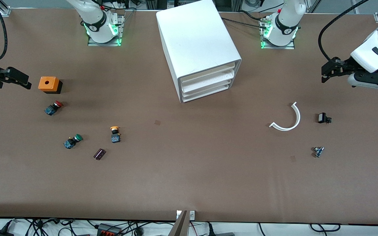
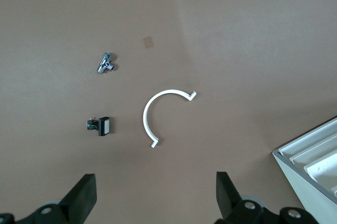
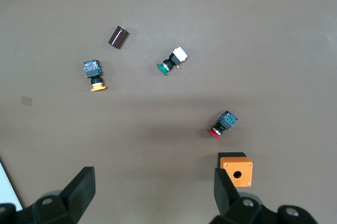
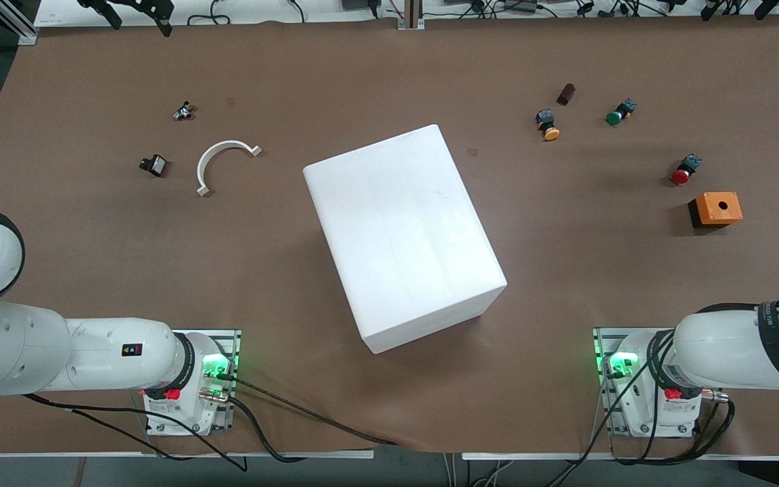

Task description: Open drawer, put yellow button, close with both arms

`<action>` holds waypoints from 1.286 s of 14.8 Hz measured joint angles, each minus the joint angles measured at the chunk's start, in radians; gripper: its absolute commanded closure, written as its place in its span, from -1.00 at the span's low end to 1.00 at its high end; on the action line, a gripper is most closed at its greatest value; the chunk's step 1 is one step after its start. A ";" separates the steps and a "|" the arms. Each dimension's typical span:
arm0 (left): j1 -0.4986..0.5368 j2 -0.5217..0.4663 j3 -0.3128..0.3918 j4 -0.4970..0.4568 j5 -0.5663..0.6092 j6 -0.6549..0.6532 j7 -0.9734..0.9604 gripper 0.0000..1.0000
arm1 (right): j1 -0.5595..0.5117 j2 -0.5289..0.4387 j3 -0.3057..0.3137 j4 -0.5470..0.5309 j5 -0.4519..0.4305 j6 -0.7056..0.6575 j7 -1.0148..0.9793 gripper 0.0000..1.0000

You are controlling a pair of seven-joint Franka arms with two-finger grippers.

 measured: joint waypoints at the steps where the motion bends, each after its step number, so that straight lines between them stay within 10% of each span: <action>1: 0.000 0.000 0.000 0.000 0.000 0.000 0.000 -1.00 | 0.000 0.000 0.000 0.000 0.000 0.000 0.000 -1.00; 10: 0.000 0.000 0.000 0.000 0.000 -0.011 0.000 -1.00 | -0.001 0.005 -0.002 -0.004 0.000 0.000 0.000 -1.00; 19: -0.023 0.090 -0.008 -0.027 -0.174 -0.309 0.022 -1.00 | 0.000 0.006 -0.001 -0.004 0.000 0.000 -0.001 -1.00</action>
